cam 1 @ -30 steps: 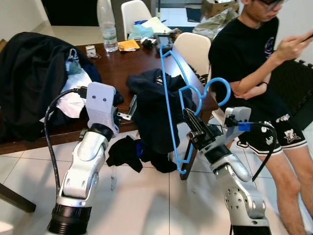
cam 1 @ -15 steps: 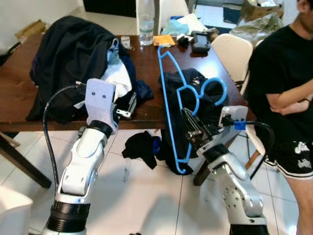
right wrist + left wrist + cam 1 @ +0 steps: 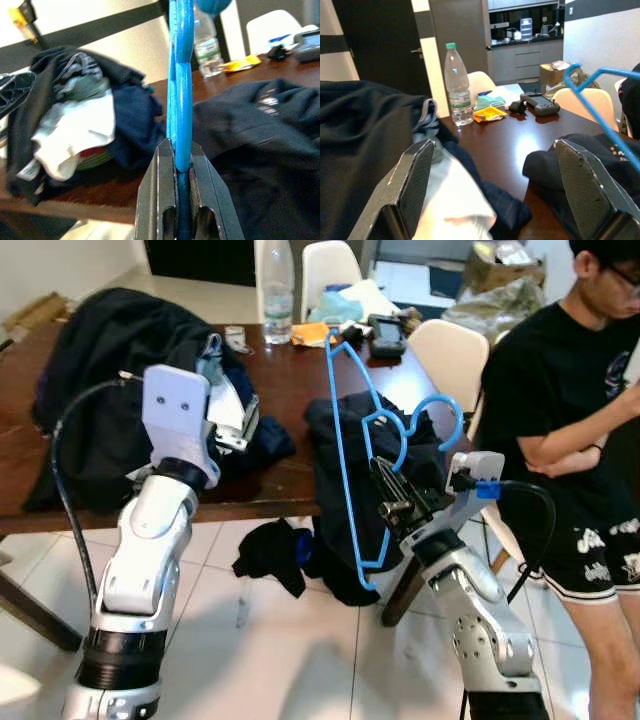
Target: Hang hanger
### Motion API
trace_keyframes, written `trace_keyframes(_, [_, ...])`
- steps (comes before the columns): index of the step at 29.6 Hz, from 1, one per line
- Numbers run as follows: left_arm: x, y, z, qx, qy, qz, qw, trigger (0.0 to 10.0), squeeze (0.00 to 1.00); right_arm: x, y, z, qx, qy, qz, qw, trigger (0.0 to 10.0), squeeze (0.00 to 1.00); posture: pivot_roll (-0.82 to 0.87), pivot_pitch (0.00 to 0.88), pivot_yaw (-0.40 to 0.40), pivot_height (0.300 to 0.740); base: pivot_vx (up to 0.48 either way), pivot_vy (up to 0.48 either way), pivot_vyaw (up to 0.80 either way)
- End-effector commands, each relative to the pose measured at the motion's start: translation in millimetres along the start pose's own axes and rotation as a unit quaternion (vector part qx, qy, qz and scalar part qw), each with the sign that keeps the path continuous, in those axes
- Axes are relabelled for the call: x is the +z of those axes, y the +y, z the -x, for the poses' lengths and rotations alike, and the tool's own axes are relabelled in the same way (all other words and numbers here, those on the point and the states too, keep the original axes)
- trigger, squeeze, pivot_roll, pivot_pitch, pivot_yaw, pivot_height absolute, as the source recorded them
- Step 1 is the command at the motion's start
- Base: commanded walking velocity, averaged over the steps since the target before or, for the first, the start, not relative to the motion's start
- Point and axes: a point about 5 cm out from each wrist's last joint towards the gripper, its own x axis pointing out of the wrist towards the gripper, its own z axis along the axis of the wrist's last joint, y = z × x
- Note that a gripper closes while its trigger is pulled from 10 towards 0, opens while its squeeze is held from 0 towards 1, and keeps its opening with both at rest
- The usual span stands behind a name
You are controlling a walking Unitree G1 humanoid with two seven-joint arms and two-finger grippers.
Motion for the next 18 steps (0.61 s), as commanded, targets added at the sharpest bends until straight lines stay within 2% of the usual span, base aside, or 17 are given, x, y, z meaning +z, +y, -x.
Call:
trace_keyframes(1, [2.5,-2.8,-1.4,-0.008,-0.006,0.002,1.0,10.0,0.0,-0.7,-3.1,2.1,-0.007,0.002,-0.005,1.0,10.0,0.0,0.15,0.117,-0.037,0.74,0.42,0.0,0.0])
trace_keyframes(11, [0.5,-3.0,-0.6,0.026,0.006,-0.02,0.999,10.0,0.0,0.8,-3.2,-3.5,-0.001,0.005,0.002,1.0,10.0,0.0,0.15,0.128,-0.036,0.74,0.375,0.0,0.0])
trace_keyframes(12, [1.3,-2.5,-0.1,0.038,0.006,-0.04,0.998,10.0,0.0,0.6,-3.0,-4.0,0.0,0.005,0.003,1.0,10.0,0.0,0.15,0.128,-0.036,0.74,0.0,0.0,0.0])
trace_keyframes(14, [1.3,-2.5,-0.1,0.038,0.006,-0.04,0.998,10.0,0.0,0.6,-3.0,-4.0,0.0,0.005,0.003,1.0,10.0,0.0,0.15,0.128,-0.036,0.74,0.0,0.0,0.0])
trace_keyframes(15, [2.1,-2.0,0.7,0.048,0.005,-0.058,0.997,10.0,0.0,0.3,-2.8,-4.4,0.001,0.006,0.003,1.0,10.0,0.0,0.16,0.13,-0.034,0.74,0.0,0.0,0.0])
trace_keyframes(18, [2.2,-1.8,1.7,0.056,0.007,-0.071,0.996,10.0,0.0,0.1,-2.7,-4.6,0.002,0.007,0.003,1.0,10.0,0.0,0.16,0.13,-0.034,0.74,0.0,0.0,0.0])
